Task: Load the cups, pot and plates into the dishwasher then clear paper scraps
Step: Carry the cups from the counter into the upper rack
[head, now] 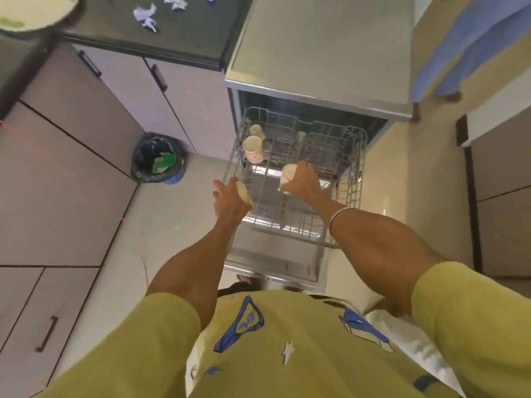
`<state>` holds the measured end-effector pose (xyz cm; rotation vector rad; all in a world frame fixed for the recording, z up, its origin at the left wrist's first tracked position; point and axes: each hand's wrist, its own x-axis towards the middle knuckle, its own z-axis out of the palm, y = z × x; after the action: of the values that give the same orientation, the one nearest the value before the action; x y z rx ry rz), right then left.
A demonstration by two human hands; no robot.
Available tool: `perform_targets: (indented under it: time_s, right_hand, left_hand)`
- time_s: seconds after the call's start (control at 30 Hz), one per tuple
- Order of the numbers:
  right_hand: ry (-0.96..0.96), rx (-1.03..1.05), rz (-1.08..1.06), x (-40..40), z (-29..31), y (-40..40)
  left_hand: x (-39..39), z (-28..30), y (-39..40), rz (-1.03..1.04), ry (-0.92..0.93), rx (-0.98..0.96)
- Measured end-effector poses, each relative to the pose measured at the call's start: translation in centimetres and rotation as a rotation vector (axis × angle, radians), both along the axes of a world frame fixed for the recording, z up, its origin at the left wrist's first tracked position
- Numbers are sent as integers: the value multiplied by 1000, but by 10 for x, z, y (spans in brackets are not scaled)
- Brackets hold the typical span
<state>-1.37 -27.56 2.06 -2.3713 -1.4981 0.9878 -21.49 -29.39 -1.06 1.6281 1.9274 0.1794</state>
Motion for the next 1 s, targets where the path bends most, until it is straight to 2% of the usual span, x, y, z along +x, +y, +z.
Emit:
perform_targets:
  time_s: [0.23,0.37,0.6,0.83,0.93,1.0]
  right_hand:
    - [95,48,-47,-37,-30,52]
    - [98,42,-5,-53,-60,87]
    - [73,64,-27,-74,-132,137]
    - [35,100,97,-85,-198,167]
    - [11,154,163,-84,-215,171]
    - [12,168,237,-82,-220,170]
  left_hand:
    - [-14,-15,36,-113,22,38]
    - [-11,-40,53,-165,58,53]
    - [-14,-111,83,-366,304,158]
    - [-15,-158,112,-511,441,218]
    - [-9,-173,113,-535,478,191]
    - [-5,-178,109,-561,568,113]
